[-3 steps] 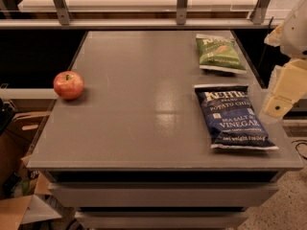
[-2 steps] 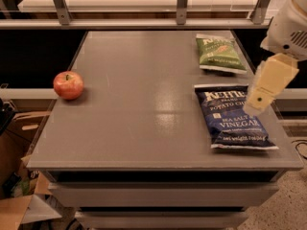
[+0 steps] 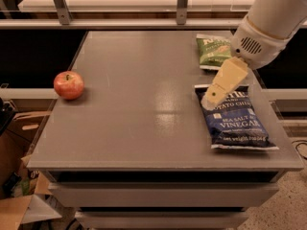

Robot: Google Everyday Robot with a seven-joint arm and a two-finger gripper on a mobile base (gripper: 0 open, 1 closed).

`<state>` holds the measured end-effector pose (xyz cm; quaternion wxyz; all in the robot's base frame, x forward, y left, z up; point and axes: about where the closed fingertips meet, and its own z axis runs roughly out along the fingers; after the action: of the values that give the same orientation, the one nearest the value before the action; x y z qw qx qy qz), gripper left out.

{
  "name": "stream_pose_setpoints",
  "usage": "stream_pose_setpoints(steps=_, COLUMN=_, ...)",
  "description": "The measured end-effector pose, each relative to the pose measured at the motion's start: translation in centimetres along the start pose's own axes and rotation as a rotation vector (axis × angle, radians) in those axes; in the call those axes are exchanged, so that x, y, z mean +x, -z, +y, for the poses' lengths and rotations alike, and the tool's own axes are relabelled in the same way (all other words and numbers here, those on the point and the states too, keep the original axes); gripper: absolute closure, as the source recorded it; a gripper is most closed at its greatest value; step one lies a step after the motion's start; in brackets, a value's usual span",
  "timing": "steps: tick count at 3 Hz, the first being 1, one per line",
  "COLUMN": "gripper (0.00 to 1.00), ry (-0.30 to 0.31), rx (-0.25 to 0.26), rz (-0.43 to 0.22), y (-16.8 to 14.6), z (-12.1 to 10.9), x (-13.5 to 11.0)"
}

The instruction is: Move blue chip bag near apple

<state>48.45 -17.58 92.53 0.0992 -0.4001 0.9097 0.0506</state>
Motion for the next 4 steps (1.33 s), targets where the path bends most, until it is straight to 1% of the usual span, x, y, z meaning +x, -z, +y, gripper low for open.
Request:
stream_pose_setpoints(steps=1, gripper=0.00, ry=-0.163, rx=0.002, rz=0.020, y=-2.7, z=0.9, x=-0.5)
stream_pose_setpoints(steps=2, gripper=0.00, ry=-0.317, rx=0.025, rz=0.047, y=-4.9, z=1.5, x=0.5)
stream_pose_setpoints(steps=3, gripper=0.15, ry=-0.462, rx=0.053, rz=0.083, y=-7.0, z=1.3, x=2.8)
stream_pose_setpoints(steps=4, gripper=0.35, ry=-0.531, rx=0.073, rz=0.102, y=-7.9, z=0.5, x=4.7)
